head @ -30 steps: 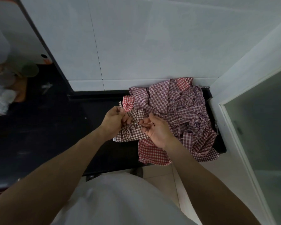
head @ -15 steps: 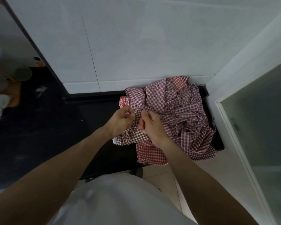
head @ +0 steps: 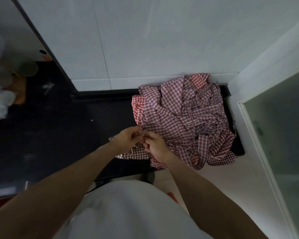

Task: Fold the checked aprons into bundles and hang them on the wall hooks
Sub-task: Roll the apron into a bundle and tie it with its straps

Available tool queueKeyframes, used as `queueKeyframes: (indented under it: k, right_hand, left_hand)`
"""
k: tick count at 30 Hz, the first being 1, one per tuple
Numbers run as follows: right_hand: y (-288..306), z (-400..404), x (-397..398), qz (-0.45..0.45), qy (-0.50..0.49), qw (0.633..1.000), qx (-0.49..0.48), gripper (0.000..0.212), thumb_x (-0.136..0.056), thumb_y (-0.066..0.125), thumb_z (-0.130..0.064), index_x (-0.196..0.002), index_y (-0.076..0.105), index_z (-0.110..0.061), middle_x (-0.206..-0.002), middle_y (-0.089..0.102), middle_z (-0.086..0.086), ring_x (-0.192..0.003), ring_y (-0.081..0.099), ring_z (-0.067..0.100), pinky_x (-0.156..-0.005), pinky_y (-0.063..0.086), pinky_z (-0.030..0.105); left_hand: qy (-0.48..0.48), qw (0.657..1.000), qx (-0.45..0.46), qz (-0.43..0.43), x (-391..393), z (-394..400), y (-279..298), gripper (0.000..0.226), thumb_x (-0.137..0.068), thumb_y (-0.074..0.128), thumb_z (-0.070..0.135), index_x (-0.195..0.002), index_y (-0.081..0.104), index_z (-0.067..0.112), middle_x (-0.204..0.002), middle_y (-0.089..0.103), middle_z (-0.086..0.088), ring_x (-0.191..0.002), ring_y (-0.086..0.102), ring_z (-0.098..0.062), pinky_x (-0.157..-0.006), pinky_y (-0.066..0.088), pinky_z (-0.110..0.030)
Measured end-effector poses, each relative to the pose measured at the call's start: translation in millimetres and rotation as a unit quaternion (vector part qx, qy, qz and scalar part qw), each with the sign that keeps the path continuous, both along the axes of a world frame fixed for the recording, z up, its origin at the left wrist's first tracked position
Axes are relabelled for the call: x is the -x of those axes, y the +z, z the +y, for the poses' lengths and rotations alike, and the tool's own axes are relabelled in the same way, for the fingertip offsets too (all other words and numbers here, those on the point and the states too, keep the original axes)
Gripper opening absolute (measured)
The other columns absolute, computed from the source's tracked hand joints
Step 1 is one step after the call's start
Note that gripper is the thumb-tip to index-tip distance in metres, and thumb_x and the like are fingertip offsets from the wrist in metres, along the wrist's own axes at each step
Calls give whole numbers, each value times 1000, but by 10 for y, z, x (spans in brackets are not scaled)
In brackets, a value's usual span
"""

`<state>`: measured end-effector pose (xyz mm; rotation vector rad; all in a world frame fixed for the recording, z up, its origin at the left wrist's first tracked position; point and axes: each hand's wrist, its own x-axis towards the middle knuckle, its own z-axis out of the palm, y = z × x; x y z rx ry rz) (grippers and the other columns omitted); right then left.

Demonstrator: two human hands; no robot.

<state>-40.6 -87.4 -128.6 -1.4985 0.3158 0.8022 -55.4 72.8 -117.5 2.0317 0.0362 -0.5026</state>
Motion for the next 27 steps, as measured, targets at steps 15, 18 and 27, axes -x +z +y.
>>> queueKeyframes:
  k: [15,18,27]
  right_hand:
    - [-86,-99,17,-141,98,984,55,16,-95,63,-4,-106,66,8,-77,70,9,-68,69,9,-65,49,14]
    - [-63,-98,35,-111,93,989,37,8,-96,61,-2,-101,66,2,-80,71,11,-70,70,10,-65,49,14]
    - [7,-107,2,-37,69,997,-7,21,-95,56,-7,-86,74,-2,-81,74,11,-71,67,17,-59,44,20]
  left_hand:
    - [120,993,15,13,20,-53,-53,25,-74,86,14,-84,64,21,-81,66,4,-70,62,-2,-67,50,-22]
    - [137,990,23,33,3,-36,-35,43,-71,89,17,-99,57,17,-88,65,-3,-72,61,-11,-64,52,-21]
    - [113,991,-71,29,-15,-38,-35,28,-72,88,19,-68,61,15,-77,57,6,-66,53,-6,-51,42,-9]
